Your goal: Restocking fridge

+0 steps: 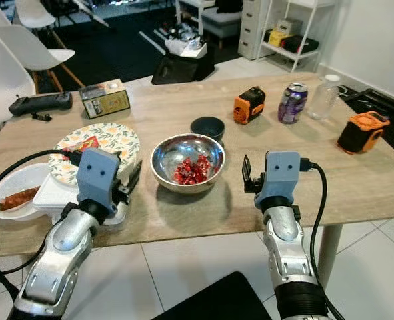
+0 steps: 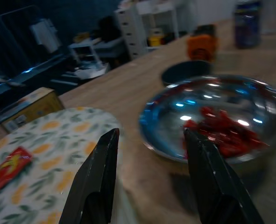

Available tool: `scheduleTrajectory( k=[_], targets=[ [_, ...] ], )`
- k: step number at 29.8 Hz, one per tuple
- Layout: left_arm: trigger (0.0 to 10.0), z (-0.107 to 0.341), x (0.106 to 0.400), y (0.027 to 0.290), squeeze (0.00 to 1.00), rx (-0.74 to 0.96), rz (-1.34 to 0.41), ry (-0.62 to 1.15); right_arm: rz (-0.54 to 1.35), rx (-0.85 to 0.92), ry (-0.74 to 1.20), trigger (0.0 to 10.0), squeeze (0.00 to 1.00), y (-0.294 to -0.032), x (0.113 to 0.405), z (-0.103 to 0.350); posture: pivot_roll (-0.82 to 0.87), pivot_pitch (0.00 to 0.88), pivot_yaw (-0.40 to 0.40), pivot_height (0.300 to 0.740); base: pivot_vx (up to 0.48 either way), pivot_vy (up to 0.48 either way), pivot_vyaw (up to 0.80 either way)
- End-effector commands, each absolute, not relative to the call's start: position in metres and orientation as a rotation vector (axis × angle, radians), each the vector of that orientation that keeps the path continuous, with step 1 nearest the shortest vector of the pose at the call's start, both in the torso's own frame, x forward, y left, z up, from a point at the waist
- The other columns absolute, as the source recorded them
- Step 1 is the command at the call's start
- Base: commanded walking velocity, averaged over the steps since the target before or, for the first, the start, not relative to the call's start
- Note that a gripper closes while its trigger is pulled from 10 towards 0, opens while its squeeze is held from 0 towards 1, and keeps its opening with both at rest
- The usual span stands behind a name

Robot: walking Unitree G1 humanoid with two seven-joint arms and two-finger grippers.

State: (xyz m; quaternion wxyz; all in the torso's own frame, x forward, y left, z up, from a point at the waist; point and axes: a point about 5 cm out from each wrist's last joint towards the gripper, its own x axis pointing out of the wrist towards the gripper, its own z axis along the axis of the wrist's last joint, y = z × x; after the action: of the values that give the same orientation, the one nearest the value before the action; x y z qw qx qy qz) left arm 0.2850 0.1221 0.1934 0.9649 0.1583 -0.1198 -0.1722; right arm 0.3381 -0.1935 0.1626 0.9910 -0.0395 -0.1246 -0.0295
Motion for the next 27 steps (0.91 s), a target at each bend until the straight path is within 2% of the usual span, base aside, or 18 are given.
scheduleTrajectory(
  k=[1, 3, 4, 5, 7, 9, 10, 11, 13, 14, 16, 21, 25, 27],
  targets=[
    [10.0, 0.197, 0.281, 0.134, 0.00, 0.411, -0.344, -0.237, -0.059, -0.078, -0.222, 10.0, 0.00, -0.194, 0.336, 0.154, 0.01, 0.145, 0.075, 0.737, 0.000, 0.000, 0.00],
    [10.0, 0.197, 0.281, 0.134, 0.00, 0.411, -0.344, -0.237, -0.059, -0.078, -0.222, 10.0, 0.00, -0.194, 0.336, 0.154, 0.01, 0.145, 0.075, 0.737, 0.000, 0.000, 0.00],
    [10.0, 0.201, 0.283, 0.147, 0.00, 0.490, -0.318, -0.230, -0.058, -0.077, -0.219, 10.0, 0.00, -0.194, 0.336, 0.153, 0.02, 0.148, 0.076, 0.737, 0.000, 0.000, 0.00],
    [10.0, 0.201, 0.283, 0.147, 0.00, 0.490, -0.318, -0.230, -0.058, -0.077, -0.219, 10.0, 0.00, -0.194, 0.336, 0.153, 0.02, 0.148, 0.076, 0.737, 0.000, 0.000, 0.00],
    [10.0, 0.210, 0.287, 0.184, 0.00, 0.713, -0.276, -0.180, -0.055, -0.075, -0.212, 10.0, 0.00, -0.193, 0.335, 0.151, 0.03, 0.152, 0.077, 0.737, 0.000, 0.000, 0.00],
    [10.0, 0.210, 0.287, 0.184, 0.00, 0.713, -0.276, -0.180, -0.055, -0.075, -0.212, 10.0, 0.00, -0.193, 0.335, 0.151, 0.03, 0.152, 0.077, 0.737, 0.000, 0.000, 0.00],
    [10.0, 0.215, 0.289, 0.200, 0.00, 0.803, -0.267, -0.138, -0.053, -0.075, -0.210, 10.0, 0.00, -0.193, 0.335, 0.150, 0.04, 0.152, 0.078, 0.737, 0.000, 0.000, 0.00],
    [10.0, 0.215, 0.289, 0.200, 0.00, 0.803, -0.267, -0.138, -0.053, -0.075, -0.210, 10.0, 0.00, -0.193, 0.335, 0.150, 0.04, 0.152, 0.078, 0.737, 0.000, 0.000, 0.00],
    [10.0, 0.229, 0.291, 0.239, 0.00, 0.982, -0.259, -0.041, -0.050, -0.076, -0.206, 10.0, 0.00, -0.193, 0.335, 0.149, 0.04, 0.160, 0.080, 0.737, 0.000, 0.000, 0.00],
    [10.0, 0.229, 0.291, 0.239, 0.00, 0.982, -0.259, -0.041, -0.050, -0.076, -0.206, 10.0, 0.00, -0.193, 0.335, 0.149, 0.04, 0.160, 0.080, 0.737, 0.000, 0.000, 0.00],
    [10.0, 0.243, 0.284, 0.263, 0.00, 1.062, -0.286, 0.027, -0.051, -0.081, -0.203, 10.0, 0.00, -0.196, 0.334, 0.149, 0.05, 0.184, 0.087, 0.737, 0.000, 0.000, 0.00],
    [10.0, 0.242, 0.268, 0.263, 0.00, 1.067, -0.399, 0.075, -0.056, -0.090, -0.195, 10.0, 0.00, -0.199, 0.332, 0.147, 0.06, 0.197, 0.092, 0.737, 0.000, 0.000, 0.00],
    [10.0, 0.240, 0.246, 0.245, 0.00, 1.066, -0.571, 0.099, -0.058, -0.093, -0.187, 10.0, 0.00, -0.200, 0.331, 0.144, 0.08, 0.207, 0.098, 0.737, 0.000, 0.000, 0.00],
    [10.0, 0.240, 0.246, 0.245, 0.00, 1.066, -0.571, 0.099, -0.058, -0.093, -0.187, 10.0, 0.00, -0.200, 0.331, 0.144, 0.08, 0.207, 0.098, 0.737, 0.000, 0.000, 0.00]
  ],
)
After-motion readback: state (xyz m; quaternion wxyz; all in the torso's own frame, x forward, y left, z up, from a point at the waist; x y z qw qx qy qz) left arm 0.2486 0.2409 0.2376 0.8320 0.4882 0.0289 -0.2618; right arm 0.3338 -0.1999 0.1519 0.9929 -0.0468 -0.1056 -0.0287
